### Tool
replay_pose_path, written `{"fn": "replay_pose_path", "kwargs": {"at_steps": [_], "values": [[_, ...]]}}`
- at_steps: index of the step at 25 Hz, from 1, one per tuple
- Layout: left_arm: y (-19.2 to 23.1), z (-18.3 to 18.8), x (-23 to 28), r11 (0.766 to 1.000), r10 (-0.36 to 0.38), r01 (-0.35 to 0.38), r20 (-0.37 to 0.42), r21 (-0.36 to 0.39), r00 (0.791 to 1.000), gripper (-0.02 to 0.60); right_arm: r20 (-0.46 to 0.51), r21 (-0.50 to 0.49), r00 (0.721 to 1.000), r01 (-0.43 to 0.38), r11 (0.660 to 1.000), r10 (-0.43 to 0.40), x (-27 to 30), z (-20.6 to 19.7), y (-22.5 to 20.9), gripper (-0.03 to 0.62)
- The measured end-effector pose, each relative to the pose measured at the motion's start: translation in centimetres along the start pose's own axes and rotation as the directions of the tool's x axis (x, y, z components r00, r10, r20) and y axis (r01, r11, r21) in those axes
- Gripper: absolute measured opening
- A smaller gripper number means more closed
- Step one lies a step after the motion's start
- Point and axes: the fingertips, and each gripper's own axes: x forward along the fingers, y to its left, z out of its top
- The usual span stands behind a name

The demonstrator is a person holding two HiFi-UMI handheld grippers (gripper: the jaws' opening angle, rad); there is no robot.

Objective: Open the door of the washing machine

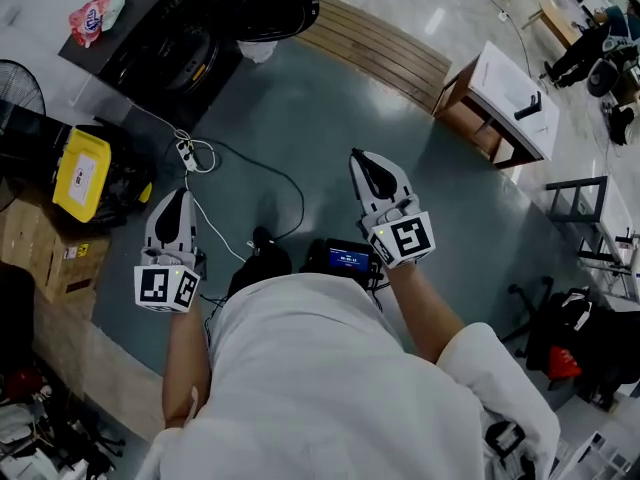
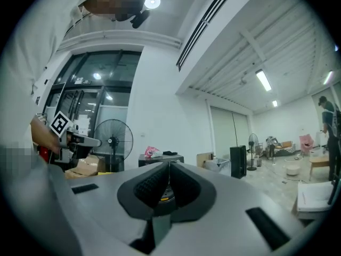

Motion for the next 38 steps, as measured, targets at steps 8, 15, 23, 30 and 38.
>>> {"fn": "replay_pose_path", "kwargs": {"at_steps": [8,15,23,30,38], "values": [[1.8,-0.6,0.2,1.000,0.029,-0.029,0.005,0.010,1.000,0.020,-0.009,-0.009,1.000,0.023,1.000,-0.023,1.4,0.7,1.3,0.033],[3.9,0.1,-0.2,1.000,-0.007,0.007,0.017,0.016,1.000,0.020,-0.010,-0.012,0.998,0.058,0.998,-0.058,3.8,2.6,3.9,0.032],[7.0,-0.6,-1.8,0.999,0.018,-0.016,0.034,-0.044,0.999,0.020,-0.021,0.035,0.998,0.057,0.998,-0.056,4.3,2.9,6.5,0.032],[6.9,-0.3,-1.7,0.999,-0.009,0.011,0.042,-0.041,0.999,0.020,-0.050,0.017,0.994,0.099,0.995,-0.098,3.0,1.4,6.3,0.032],[5.7,-0.8,-0.5,0.997,-0.051,0.052,0.025,-0.057,0.998,0.020,-0.061,0.029,0.987,0.154,0.988,-0.152,1.1,0.2,5.1,0.032]]}}
